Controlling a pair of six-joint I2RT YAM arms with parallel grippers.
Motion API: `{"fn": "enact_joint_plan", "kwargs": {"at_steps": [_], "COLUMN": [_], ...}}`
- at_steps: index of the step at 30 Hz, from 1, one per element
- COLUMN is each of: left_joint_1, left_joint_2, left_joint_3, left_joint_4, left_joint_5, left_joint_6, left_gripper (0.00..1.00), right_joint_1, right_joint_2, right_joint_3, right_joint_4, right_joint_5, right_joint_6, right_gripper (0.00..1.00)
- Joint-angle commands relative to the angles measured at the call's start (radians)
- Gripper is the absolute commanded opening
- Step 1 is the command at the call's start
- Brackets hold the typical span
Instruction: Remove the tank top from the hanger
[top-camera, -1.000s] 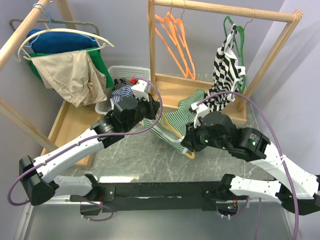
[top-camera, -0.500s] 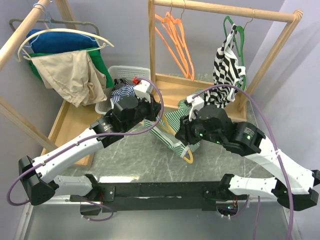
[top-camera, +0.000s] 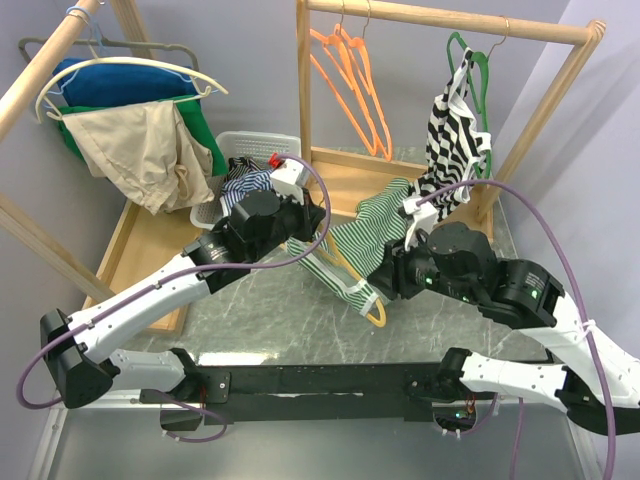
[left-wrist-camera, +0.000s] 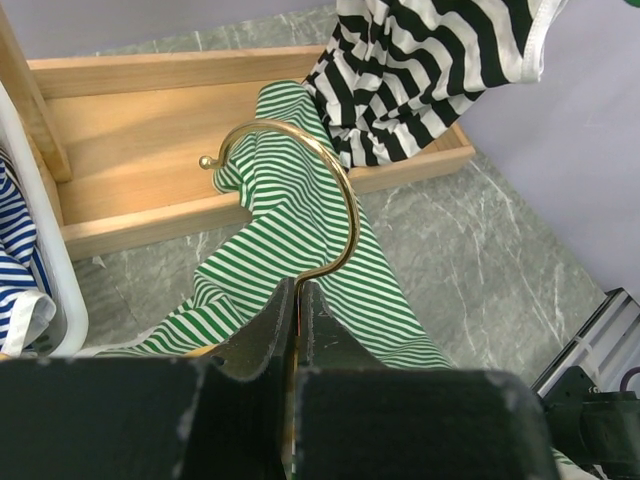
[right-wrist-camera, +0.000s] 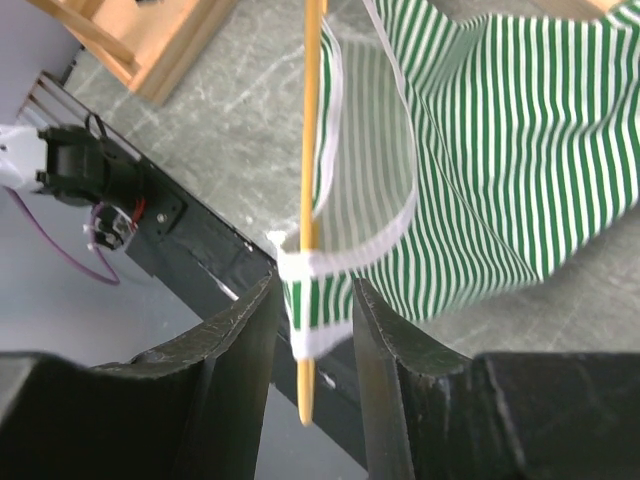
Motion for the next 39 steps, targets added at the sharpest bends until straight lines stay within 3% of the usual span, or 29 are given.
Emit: {"fn": "enact_joint_plan", "kwargs": {"at_steps": [1, 7, 10, 11, 14, 16, 17, 25, 32, 39], "left_joint_1": [-0.004, -0.006, -0.004, -0.006, -0.006, -0.006, -0.006, -0.004, -0.004, -0.004], "left_joint_2": [0.001, 0.002, -0.002, -0.003, -0.003, -0.004, -0.001, 0.005, 0.019, 0.031], "left_joint_3": [0.065, 0.074, 0.072, 0.072, 0.072, 0.069, 0.068, 0.063, 0.082, 0.102], "left_joint_4": [0.022, 0.022, 0.022, 0.021, 0.019, 0.019, 0.021, 0.024, -0.004, -0.005], "left_joint_5": [-0.006, -0.003, -0.003, -0.005, -0.005, -0.003, -0.003, 0.002, -0.057, -0.071], "left_joint_6": [0.01, 0.008, 0.01, 0.01, 0.008, 0.008, 0.008, 0.007, -0.003, -0.009], "left_gripper": [0.01, 0.01, 0.01, 0.01, 0.01, 0.01, 0.01, 0.01, 0.01, 0.01], "right_joint_1": [0.004, 0.004, 0.004, 0.005, 0.004, 0.005, 0.004, 0.004, 0.004, 0.004], "right_joint_2": [-0.027, -0.018, -0.016, -0.022, -0.025, -0.025, -0.027, -0.024, -0.093, -0.14], "right_joint_3": [-0.034, -0.068, -0.076, -0.08, -0.077, -0.074, -0.073, -0.07, -0.07, -0.136], "right_joint_4": [-0.023, -0.015, -0.003, 0.005, 0.006, 0.008, 0.009, 0.002, -0.043, -0.041], "right_joint_5": [-0.025, -0.05, -0.055, -0.053, -0.045, -0.047, -0.048, -0.053, -0.005, -0.067], "right_joint_6": [0.019, 0.016, 0.015, 0.013, 0.013, 0.012, 0.01, 0.012, 0.056, 0.082], "right_gripper": [0.43, 0.42, 0.36, 0.28, 0.18, 0.22, 0.36, 0.37, 0.44, 0.44]}}
